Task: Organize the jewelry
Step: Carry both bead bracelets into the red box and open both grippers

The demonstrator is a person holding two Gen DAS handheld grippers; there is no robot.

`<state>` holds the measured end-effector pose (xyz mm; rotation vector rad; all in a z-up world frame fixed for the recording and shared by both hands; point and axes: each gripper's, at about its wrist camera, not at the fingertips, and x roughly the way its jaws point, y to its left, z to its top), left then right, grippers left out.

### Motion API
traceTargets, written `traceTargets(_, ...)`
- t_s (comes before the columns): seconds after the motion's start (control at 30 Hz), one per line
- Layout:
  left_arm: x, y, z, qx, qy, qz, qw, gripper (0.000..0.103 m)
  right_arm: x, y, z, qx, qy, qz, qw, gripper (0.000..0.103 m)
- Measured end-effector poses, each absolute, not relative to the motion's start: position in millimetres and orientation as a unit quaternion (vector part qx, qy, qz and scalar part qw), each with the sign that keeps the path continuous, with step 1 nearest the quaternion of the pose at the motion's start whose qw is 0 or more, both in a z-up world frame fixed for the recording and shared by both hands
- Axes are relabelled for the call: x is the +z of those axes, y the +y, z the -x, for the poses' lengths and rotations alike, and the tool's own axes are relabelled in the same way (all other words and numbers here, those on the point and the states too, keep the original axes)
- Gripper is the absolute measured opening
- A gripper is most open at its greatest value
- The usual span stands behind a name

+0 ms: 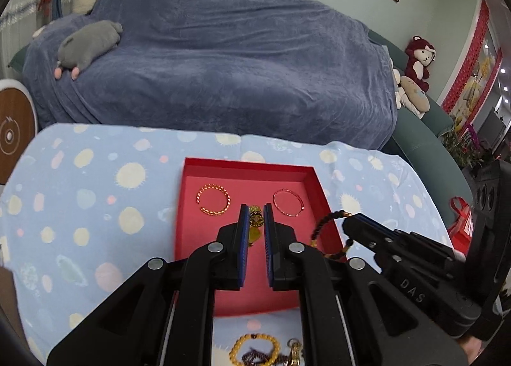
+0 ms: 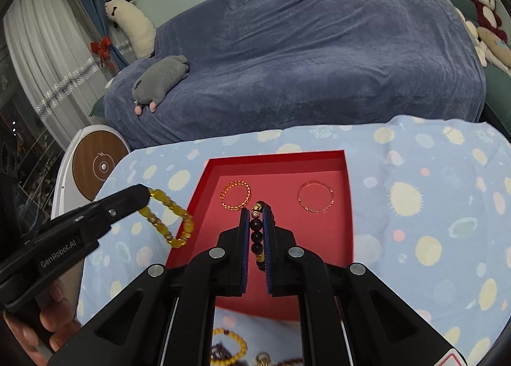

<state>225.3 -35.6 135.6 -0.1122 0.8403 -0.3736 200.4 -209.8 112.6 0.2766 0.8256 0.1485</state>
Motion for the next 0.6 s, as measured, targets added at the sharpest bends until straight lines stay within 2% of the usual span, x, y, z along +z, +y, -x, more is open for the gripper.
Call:
traceTargets(0.23, 79, -43, -258, -0.169, 0.458, 0.055, 0.871, 0.011, 62, -216, -237, 0.051, 0.449, -0.133, 0.882, 0.008)
traceTargets(0.27, 74, -42, -259, -0.16, 0.458, 0.053, 0.873, 0.015, 58, -219, -238, 0.037, 0.451, -0.126, 0.883, 0.013)
traceTargets(0.33, 73, -38, -258, -0.147, 0.451, 0.049, 0.879, 0.051, 56, -224, -236, 0.024, 0.449, -0.12, 0.885, 0.022)
traceTargets(0.37, 75, -36, -255, -0.139, 0.442, 0.047, 0.885, 0.057, 58, -227, -232, 0.016, 0.443, -0.118, 0.889, 0.027)
traceTargets(0.43, 80, -31, -248, -0.12, 0.422, 0.037, 0.898, 0.073, 62, -234, -225, 0.005, 0.43, -0.117, 0.895, 0.046)
traceTargets(0.47, 82, -28, -245, -0.116, 0.421, 0.035, 0.899, 0.074, 67, -238, -219, 0.0, 0.422, -0.12, 0.899, 0.05)
traceTargets(0.6, 87, -13, -231, -0.108, 0.42, 0.035, 0.9, 0.074, 80, -248, -195, -0.006, 0.409, -0.132, 0.903, 0.05)
